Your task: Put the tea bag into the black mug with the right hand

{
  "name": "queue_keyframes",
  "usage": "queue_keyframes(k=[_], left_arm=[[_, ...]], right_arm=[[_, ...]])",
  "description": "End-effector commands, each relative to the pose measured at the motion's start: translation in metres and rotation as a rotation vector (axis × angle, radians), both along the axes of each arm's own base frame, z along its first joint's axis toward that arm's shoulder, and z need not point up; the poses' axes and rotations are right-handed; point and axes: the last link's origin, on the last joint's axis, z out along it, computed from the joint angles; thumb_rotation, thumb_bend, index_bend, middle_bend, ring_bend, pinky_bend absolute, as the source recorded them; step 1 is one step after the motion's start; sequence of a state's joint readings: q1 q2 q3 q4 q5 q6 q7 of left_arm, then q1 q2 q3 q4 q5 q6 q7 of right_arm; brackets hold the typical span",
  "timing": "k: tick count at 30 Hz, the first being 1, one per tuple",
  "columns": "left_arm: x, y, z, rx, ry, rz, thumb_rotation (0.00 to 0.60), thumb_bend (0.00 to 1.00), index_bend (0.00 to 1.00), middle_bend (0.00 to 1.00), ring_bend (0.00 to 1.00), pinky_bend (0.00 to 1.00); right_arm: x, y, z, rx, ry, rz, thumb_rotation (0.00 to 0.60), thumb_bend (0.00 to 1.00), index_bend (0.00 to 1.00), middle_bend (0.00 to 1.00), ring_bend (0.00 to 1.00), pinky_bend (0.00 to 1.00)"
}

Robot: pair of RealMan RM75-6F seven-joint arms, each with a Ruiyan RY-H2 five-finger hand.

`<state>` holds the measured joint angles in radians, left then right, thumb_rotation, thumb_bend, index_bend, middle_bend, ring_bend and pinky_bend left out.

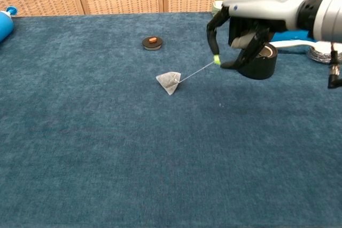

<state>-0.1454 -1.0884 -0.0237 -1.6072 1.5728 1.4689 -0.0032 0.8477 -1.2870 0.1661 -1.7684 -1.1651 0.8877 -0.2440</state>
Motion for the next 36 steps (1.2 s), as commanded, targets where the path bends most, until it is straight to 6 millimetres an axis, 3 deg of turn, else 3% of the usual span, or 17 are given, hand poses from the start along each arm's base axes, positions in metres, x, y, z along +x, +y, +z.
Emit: queue_keyframes(k=[1,25,36], left_arm=[[0.0,-0.001,-0.003,-0.008,-0.006,0.001,0.6,0.28,0.16,0.19,0.1,0.13],[-0.002,-0.01,-0.02,-0.061,-0.018,0.039,0.6,0.28,0.16,0.19,0.1,0.13],[-0.008,-0.013,-0.022,-0.059,-0.022,0.065,0.6,0.28,0.16,0.19,0.1,0.13]], right_arm=[[0.001,-0.002,0.013,-0.002,-0.04,-0.017,0.6,0.38,0.53,1.0,1.0,1.0],[-0.023,-0.027,0.094,-0.091,-0.253,-0.152,0.6,0.38,0.54,1.0,1.0,1.0],[-0.031,-0.048,0.11,-0.121,-0.276,-0.204,0.6,0.38,0.54,1.0,1.0,1.0]])
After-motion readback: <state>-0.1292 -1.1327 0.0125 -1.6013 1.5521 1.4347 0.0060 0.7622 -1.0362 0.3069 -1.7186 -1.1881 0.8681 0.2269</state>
